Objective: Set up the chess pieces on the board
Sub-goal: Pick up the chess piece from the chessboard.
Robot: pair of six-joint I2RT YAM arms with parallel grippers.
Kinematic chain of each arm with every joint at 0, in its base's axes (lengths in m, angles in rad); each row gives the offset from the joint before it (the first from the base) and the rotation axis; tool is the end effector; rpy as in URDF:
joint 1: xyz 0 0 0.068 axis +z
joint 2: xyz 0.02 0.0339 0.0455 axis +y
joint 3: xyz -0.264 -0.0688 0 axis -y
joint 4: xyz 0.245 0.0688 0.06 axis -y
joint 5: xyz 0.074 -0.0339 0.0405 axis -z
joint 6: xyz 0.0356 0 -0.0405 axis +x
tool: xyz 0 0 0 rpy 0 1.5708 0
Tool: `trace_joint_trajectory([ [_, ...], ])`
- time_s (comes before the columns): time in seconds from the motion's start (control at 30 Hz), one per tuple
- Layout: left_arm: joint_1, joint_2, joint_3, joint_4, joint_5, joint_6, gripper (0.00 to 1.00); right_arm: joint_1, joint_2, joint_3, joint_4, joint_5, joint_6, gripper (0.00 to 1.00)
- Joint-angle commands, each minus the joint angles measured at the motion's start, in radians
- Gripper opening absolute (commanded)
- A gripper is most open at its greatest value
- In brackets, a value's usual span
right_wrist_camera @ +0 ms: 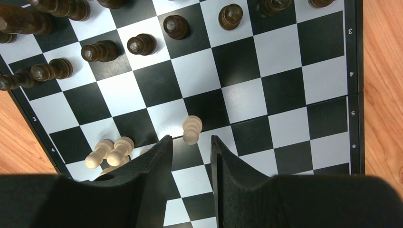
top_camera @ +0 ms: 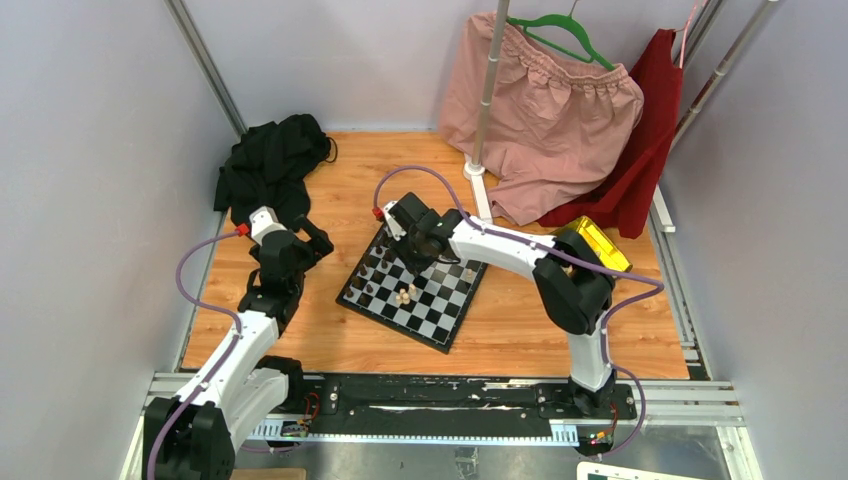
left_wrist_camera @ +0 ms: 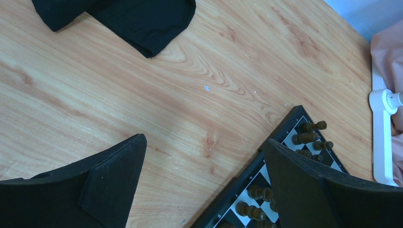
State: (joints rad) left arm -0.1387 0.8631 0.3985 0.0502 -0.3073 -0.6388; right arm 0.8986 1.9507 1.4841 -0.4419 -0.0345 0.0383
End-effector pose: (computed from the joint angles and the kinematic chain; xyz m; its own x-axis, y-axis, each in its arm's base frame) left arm 0.1927 -0.0160 0.2145 -0.2352 -0.5410 -0.8075 -0.3521 0.8218 -0.4480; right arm 0.2675 0.3381 0.2156 -0.5211 -0.5934 -0.6134 -0.7758 0.6289 0.0507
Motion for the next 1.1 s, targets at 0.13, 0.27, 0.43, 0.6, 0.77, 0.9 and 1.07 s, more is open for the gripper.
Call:
trace_joint_trajectory([
  [0.13, 0.007, 0.004, -0.007, 0.026, -0.013, 0.005, 1.00, 0.017, 0.044, 0.047, -0.031, -0.011, -0.015, 0.36],
  [0.27, 0.007, 0.005, -0.006, 0.027, -0.015, 0.006, 1.00, 0.017, 0.057, 0.056, -0.035, -0.014, -0.017, 0.30],
  [0.43, 0.007, 0.007, -0.006, 0.027, -0.018, 0.006, 1.00, 0.017, 0.063, 0.064, -0.040, -0.013, -0.018, 0.15],
  [0.6, 0.007, 0.005, -0.006, 0.023, -0.019, 0.007, 1.00, 0.017, 0.040, 0.053, -0.040, 0.008, -0.017, 0.00],
  [0.77, 0.007, 0.005, -0.006, 0.023, -0.016, 0.007, 1.00, 0.010, -0.003, 0.037, -0.040, 0.081, -0.013, 0.00],
  [0.9, 0.007, 0.002, -0.007, 0.023, -0.015, 0.008, 1.00, -0.017, -0.021, 0.026, -0.040, 0.098, -0.006, 0.00],
  [1.07, 0.007, 0.000, -0.007, 0.022, -0.016, 0.010, 1.00, -0.059, -0.039, 0.003, -0.038, 0.126, 0.011, 0.00],
])
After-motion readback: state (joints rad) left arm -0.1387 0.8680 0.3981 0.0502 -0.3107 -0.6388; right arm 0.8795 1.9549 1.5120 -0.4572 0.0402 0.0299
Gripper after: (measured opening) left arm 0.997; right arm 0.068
